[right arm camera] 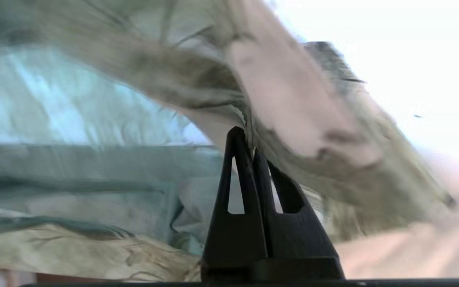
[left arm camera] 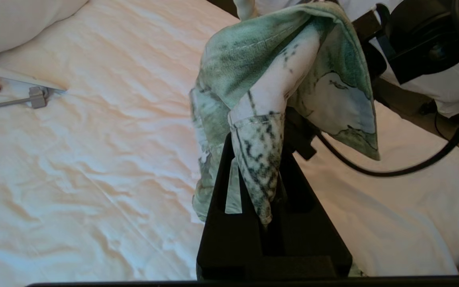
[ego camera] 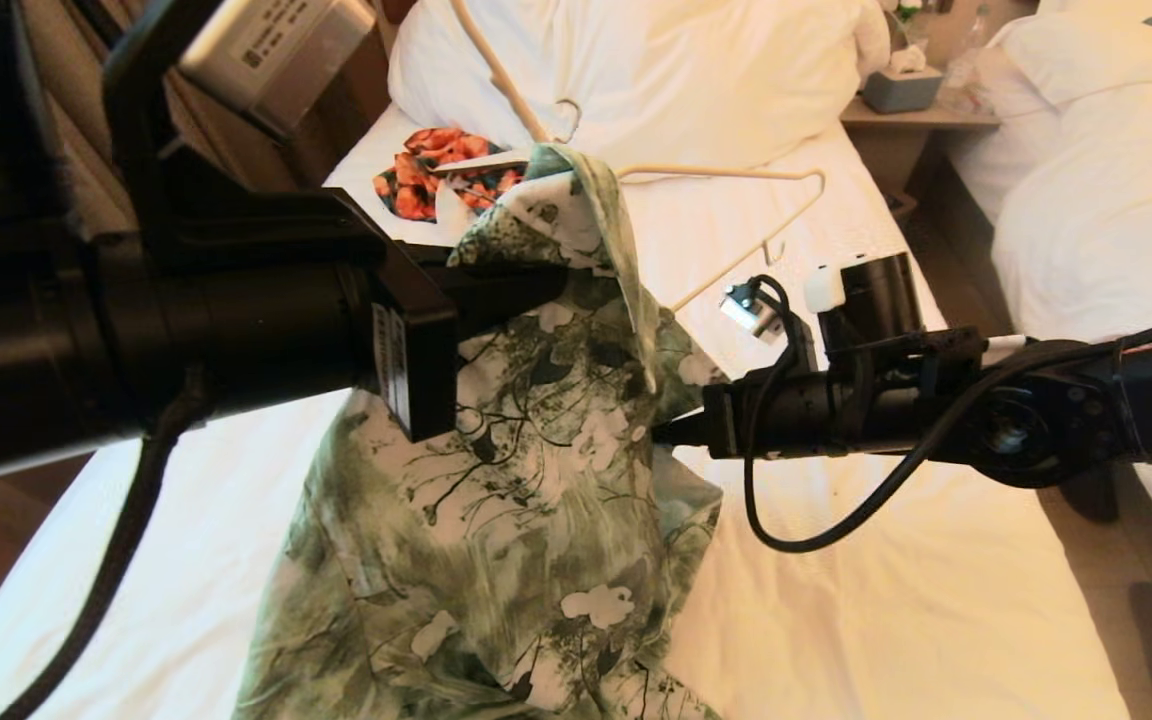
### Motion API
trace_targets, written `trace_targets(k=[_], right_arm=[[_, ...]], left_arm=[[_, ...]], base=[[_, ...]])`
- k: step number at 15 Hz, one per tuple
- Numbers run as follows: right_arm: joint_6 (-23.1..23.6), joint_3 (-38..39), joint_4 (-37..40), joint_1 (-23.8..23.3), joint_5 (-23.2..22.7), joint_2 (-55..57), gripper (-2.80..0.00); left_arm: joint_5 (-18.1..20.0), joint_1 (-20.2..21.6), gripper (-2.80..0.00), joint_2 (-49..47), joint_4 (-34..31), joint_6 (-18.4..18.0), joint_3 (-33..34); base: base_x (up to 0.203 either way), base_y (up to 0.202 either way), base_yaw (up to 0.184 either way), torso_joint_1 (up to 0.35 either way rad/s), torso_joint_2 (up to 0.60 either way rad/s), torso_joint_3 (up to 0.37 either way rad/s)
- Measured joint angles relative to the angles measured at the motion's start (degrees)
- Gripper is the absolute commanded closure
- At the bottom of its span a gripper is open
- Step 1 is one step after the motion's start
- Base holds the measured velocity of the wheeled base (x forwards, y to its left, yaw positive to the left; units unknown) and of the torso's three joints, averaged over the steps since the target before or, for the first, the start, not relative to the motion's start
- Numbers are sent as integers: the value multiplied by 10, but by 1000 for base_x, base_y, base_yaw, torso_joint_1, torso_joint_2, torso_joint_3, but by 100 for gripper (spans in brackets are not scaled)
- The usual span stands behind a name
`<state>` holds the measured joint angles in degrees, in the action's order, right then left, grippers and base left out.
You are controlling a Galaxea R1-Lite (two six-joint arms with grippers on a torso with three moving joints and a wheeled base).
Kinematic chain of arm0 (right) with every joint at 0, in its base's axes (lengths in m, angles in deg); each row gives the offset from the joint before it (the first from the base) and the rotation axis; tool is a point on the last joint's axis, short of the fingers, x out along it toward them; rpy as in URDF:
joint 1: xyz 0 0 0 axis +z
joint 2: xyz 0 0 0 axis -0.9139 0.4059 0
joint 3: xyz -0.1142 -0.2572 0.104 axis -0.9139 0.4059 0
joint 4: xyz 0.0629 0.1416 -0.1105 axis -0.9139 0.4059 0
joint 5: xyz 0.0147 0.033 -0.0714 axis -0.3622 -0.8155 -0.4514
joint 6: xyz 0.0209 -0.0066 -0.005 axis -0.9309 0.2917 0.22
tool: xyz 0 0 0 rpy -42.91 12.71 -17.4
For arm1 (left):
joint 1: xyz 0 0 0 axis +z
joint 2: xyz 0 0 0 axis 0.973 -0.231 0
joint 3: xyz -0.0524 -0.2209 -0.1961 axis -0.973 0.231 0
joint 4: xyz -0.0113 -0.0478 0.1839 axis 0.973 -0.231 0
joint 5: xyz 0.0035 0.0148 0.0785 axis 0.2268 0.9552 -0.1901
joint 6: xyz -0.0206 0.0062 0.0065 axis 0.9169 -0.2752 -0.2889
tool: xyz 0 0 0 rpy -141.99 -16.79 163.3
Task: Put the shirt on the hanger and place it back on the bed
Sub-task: Hook the other side of the shirt onto the hanger
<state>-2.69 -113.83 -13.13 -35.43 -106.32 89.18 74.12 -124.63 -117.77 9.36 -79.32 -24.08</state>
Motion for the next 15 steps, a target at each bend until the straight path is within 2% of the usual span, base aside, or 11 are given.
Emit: trace_targets(k=[3, 5, 7, 11, 15], right_arm=[[-82, 15, -40, -30, 0, -25, 0], [-104, 36, -77, -51, 0, -39, 0], [-136, 43, -84, -74, -2, -47, 0], [-194, 43, -84, -113, -4, -52, 0], [-207, 34, -84, -140, -4, -47, 0]], left_arm=[[1, 8, 0, 5, -1, 2, 1], [1, 18, 0, 6, -1, 17, 8], [0, 22, 0, 6, 0, 24, 12], [-38, 32, 0, -15, 6, 55, 5], [-39, 42, 0, -46, 26, 69, 1]], base=[[0, 0, 0, 0, 0, 0], [0, 0, 0, 0, 0, 0], [0, 0, 0, 0, 0, 0], [0, 0, 0, 0, 0, 0], [0, 0, 0, 0, 0, 0]])
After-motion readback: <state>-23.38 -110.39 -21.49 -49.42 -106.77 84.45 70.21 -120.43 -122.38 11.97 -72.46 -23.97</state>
